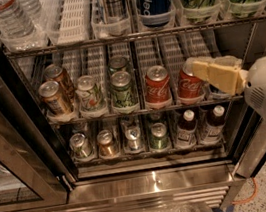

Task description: Pick green can from top shelf of fridge

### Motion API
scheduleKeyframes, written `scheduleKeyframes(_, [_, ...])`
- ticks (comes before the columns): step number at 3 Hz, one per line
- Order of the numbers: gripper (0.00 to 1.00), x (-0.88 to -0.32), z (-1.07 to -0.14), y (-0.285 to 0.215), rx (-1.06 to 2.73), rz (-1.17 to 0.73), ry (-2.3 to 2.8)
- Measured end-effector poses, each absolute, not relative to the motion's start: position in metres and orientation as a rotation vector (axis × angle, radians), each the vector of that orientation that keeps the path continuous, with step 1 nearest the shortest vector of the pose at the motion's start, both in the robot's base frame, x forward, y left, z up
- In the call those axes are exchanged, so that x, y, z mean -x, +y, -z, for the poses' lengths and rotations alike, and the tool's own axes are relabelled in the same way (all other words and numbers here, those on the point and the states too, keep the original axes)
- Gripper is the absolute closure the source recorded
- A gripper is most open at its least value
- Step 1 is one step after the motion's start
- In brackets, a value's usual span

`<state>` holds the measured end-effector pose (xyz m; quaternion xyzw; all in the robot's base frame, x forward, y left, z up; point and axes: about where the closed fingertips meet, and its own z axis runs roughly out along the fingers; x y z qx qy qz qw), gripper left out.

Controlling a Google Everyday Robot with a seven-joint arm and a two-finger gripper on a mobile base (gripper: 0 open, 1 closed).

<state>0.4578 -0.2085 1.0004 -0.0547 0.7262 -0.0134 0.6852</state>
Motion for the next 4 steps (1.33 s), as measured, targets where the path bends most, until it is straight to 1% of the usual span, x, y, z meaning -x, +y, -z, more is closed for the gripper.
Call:
scheduleKeyframes(1, [0.0, -0.47, -1.017, -0.232, 0.086, 0.098, 1.606])
scheduleKeyframes(2, [0.0, -0.492, -1.023, -0.229, 0.063, 0.086, 1.603])
scheduleKeyframes(3, [0.0, -0.493, -1.023, -0.227, 0.065, 0.086, 1.604])
scheduleKeyframes(4, [0.27, -0.493, -1.023, -0.227, 0.065, 0.086, 1.604])
